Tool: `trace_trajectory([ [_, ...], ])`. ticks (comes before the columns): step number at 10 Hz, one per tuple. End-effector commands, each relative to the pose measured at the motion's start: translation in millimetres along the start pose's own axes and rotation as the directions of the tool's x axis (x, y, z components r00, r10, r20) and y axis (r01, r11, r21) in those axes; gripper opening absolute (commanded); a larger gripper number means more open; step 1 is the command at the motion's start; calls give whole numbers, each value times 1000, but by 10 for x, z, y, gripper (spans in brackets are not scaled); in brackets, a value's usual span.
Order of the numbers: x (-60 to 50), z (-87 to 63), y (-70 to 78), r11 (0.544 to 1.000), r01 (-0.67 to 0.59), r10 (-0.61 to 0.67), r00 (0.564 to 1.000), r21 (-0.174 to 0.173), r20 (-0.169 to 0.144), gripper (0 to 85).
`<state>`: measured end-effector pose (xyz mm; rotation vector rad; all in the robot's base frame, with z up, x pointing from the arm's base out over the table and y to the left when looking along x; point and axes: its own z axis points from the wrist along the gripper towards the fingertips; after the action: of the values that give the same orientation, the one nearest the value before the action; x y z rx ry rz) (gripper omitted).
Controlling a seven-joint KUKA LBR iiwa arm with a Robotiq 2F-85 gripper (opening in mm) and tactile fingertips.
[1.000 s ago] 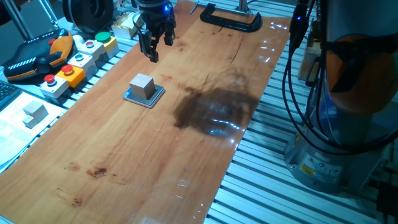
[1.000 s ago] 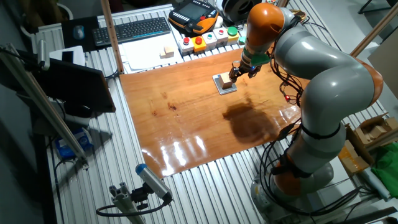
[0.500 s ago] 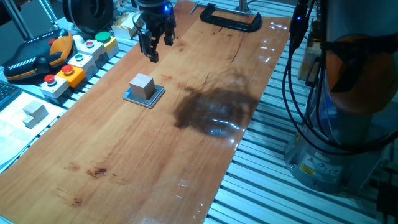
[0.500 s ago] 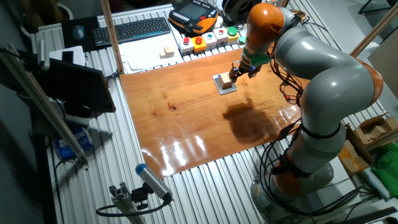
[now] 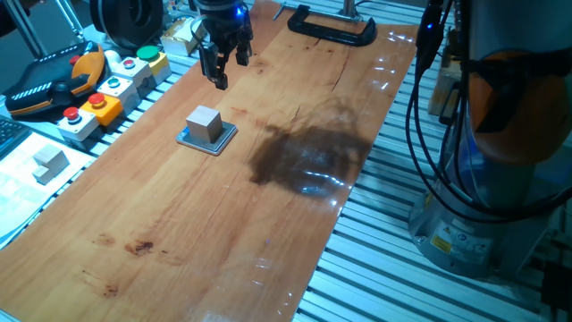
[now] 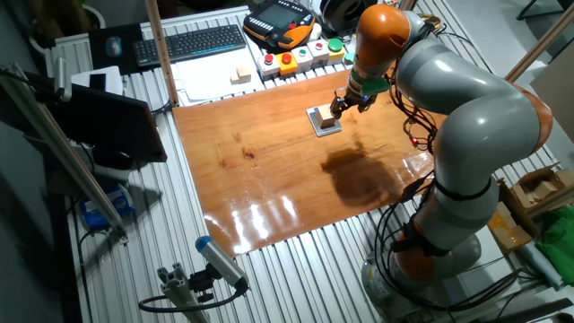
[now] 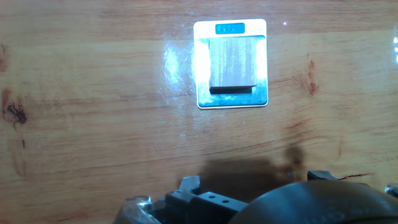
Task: Remove the object from the scale
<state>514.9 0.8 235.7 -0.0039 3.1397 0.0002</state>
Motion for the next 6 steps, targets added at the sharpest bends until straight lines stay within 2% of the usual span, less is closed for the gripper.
trace_trajectory([
  [1,0,0,0,998,-63,63,998,-7,12,840],
  [2,-1,-14,4,998,-63,63,998,-7,12,7],
  [6,-2,-32,22,998,-65,65,998,-1,11,7],
])
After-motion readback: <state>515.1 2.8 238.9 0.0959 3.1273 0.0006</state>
